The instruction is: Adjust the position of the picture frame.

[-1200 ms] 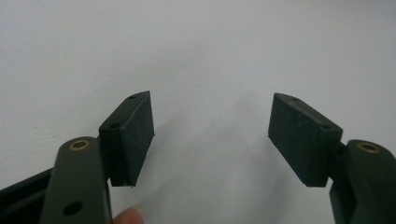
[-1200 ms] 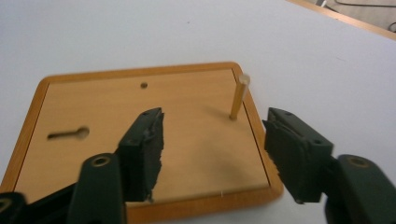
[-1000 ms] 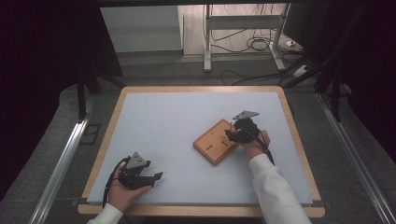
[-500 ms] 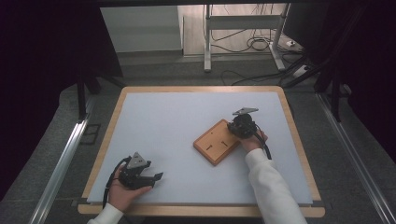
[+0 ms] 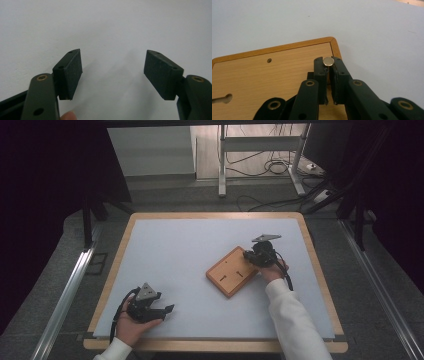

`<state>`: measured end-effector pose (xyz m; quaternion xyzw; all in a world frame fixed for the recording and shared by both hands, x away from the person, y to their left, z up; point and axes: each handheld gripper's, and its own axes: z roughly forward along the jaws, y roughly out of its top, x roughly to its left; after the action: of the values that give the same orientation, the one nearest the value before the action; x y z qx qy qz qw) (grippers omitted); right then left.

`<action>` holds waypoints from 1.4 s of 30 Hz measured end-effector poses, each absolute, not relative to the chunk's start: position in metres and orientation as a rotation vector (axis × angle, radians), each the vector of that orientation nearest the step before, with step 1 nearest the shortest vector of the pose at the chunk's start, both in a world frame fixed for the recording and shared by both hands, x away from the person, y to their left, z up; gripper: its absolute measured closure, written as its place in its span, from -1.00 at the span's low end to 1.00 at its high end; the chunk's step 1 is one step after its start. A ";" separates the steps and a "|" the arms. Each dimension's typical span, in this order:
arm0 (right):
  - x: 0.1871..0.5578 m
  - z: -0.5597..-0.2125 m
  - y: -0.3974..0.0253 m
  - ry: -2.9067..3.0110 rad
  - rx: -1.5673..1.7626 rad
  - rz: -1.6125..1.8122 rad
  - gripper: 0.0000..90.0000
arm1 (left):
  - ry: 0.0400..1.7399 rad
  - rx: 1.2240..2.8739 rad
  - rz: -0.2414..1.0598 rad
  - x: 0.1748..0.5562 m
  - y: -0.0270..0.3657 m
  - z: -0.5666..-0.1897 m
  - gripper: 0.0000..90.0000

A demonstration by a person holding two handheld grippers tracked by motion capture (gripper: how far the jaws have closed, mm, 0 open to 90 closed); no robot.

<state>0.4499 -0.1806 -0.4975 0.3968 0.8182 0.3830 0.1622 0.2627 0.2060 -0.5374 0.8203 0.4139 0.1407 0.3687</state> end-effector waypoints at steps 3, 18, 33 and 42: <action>0.446 -0.493 -0.176 2.355 1.102 1.109 0.88 | 1.064 2.106 0.362 0.263 0.206 -0.537 -0.32; 0.412 -0.477 -0.135 2.504 0.878 1.216 0.88 | 1.087 2.092 0.373 0.264 0.214 -0.536 -0.33; 0.403 -0.503 -0.094 2.638 0.723 1.220 0.86 | 1.104 2.081 0.385 0.264 0.218 -0.536 -0.33; 0.411 -0.514 -0.088 2.665 0.788 1.258 0.54 | 1.104 2.073 0.388 0.264 0.220 -0.535 -0.33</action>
<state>0.4107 -0.0884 -0.5137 0.2579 0.8728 0.4119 0.0458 0.2639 0.2200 -0.5349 0.8086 0.4305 0.1515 0.3714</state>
